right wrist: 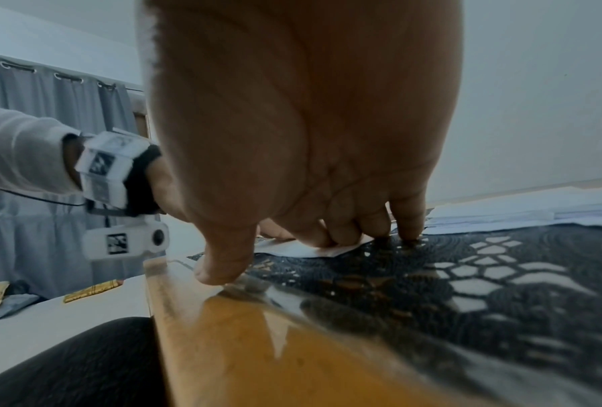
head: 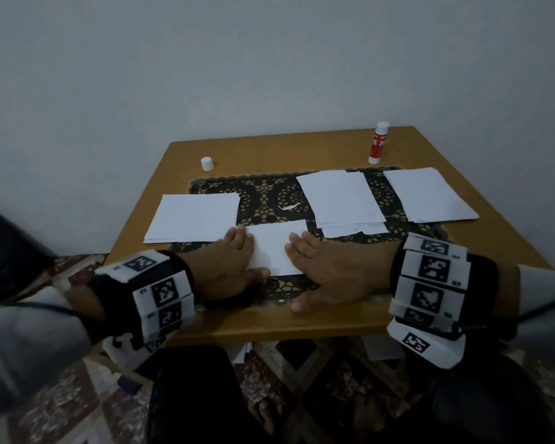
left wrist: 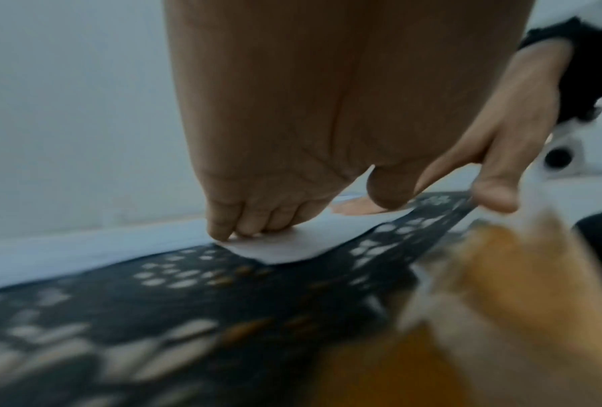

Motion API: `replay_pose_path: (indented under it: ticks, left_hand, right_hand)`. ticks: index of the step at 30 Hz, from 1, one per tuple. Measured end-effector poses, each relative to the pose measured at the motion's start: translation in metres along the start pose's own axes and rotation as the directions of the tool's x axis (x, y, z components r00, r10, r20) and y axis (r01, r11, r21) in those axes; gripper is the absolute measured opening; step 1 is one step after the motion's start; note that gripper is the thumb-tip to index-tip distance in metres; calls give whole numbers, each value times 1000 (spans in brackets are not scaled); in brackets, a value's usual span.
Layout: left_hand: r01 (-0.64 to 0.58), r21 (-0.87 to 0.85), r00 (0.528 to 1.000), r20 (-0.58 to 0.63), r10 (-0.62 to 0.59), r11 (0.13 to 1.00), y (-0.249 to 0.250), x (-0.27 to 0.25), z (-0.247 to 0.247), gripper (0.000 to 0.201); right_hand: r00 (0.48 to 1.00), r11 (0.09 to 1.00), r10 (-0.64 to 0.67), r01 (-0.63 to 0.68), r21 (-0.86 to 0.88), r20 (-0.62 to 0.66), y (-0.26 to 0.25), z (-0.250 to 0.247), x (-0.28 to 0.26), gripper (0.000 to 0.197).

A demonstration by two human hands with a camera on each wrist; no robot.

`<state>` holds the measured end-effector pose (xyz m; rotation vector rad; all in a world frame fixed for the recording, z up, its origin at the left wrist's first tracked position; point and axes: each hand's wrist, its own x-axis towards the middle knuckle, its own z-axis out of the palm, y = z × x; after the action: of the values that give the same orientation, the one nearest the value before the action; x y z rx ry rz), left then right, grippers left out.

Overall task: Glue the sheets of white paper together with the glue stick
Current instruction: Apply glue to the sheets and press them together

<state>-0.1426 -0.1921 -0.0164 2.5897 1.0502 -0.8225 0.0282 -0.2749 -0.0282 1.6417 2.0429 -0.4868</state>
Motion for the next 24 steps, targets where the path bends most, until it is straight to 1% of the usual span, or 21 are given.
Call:
replay_pose_path:
  ticks: [2,4,7,11,12,14,16,18,20,24]
  left_hand:
    - [-84,-26,996,28,84,996,11,0,-2,77]
    - [-128,-38,992,17,129,991,18,6,-9,72]
    - [-87,5,996,-33,87,996,20,20,-20,70]
    - [-147,18,989,-1,147,989,17,17,-10,73]
    - [-140,25,990,-6,140,990,11,13,-7,73]
    - [-80,75,996,-26,83,994,-3,6,-1,75]
    - [-62,87,998,-5,63,994,-13,-2,6,78]
    - [-110,84,994,21,108,990,-15,-11,14,79]
    - [-149,85,989,11,149,985,-14,-17,19,79]
    - [-157,87,987,-29,160,984,-16,-14,22,80]
  right_hand:
    - [1000,1000,3,-3,8,-19,0,2,0,101]
    - [1000,1000,6,-6,17,-24,0,3,1,102]
    - [999,1000,9,-8,18,-34,-1,5,1,102]
    - [999,999,3,-1,40,-45,-1,5,0,102]
    - [999,999,4,-2,39,-42,-1,6,0,101]
    - [999,999,5,-4,33,-33,-1,6,-1,100]
    - [1000,1000,2,-2,31,-24,-2,4,-2,99]
    - [1000,999,18,-17,39,-23,-5,-1,-2,98]
    - [999,998,33,-31,50,-25,-15,-5,-2,98]
    - [1000,999,-28,29,39,-10,-38,-7,1,97]
